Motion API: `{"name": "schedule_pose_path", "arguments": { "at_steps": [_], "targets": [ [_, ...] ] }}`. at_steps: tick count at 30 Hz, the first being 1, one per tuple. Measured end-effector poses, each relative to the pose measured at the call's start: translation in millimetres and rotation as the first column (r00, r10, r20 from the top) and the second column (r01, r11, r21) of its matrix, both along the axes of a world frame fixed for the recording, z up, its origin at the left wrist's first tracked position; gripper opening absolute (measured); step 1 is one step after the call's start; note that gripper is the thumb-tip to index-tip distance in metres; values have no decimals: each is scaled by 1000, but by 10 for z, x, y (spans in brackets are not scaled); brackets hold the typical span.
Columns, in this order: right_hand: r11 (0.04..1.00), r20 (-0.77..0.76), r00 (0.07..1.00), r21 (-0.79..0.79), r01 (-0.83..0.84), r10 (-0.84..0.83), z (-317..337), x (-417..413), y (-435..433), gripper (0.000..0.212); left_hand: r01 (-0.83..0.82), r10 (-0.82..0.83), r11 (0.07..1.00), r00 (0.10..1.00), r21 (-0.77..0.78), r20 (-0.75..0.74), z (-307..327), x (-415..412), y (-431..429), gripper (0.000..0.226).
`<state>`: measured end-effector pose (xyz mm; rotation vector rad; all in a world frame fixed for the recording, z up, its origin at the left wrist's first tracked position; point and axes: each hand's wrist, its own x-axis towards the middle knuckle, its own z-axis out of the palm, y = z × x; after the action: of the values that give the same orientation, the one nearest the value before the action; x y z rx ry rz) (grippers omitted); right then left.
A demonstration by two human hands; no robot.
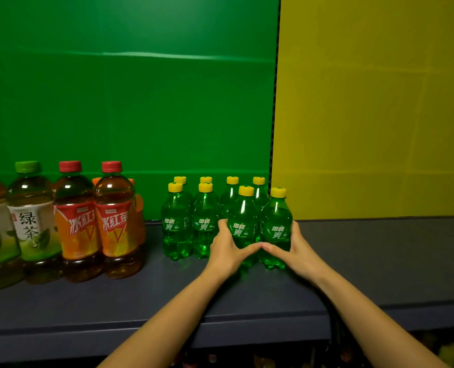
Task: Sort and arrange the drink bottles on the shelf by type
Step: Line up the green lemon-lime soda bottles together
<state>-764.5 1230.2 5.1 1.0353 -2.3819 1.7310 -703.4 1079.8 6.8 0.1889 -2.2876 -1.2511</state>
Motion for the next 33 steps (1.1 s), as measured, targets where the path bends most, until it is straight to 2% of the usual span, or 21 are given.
{"name": "schedule_pose_path", "arguments": {
  "at_steps": [4,7,10,12,18,21,26,33],
  "targets": [
    [998,34,999,49,-27,25,-10,-80,-22,73,-3,2,999,1000,39,10,2,-20,0,80],
    [996,39,999,92,-17,14,-41,-100,-36,72,-11,10,999,1000,37,29,11,-1,5,84],
    [991,15,999,132,27,-29,-70,-101,12,84,-51,54,997,997,-50,54,11,85,-10,90],
    [988,7,998,138,63,-65,-86,-105,48,89,-98,103,984,994,-147,27,-16,143,-35,84],
    [987,-18,994,114,110,-109,-77,-114,17,79,-185,205,913,979,-363,17,9,163,-67,74],
    [988,-15,993,100,117,-116,-54,-114,-36,76,-219,250,889,968,-403,24,53,127,-66,62],
    [986,-5,990,92,138,-138,-27,-120,-80,72,-252,295,864,955,-435,33,97,116,-2,57],
    [984,4,986,70,166,-167,14,-105,-134,71,-258,307,863,951,-435,44,89,102,71,68]
  ]
}}
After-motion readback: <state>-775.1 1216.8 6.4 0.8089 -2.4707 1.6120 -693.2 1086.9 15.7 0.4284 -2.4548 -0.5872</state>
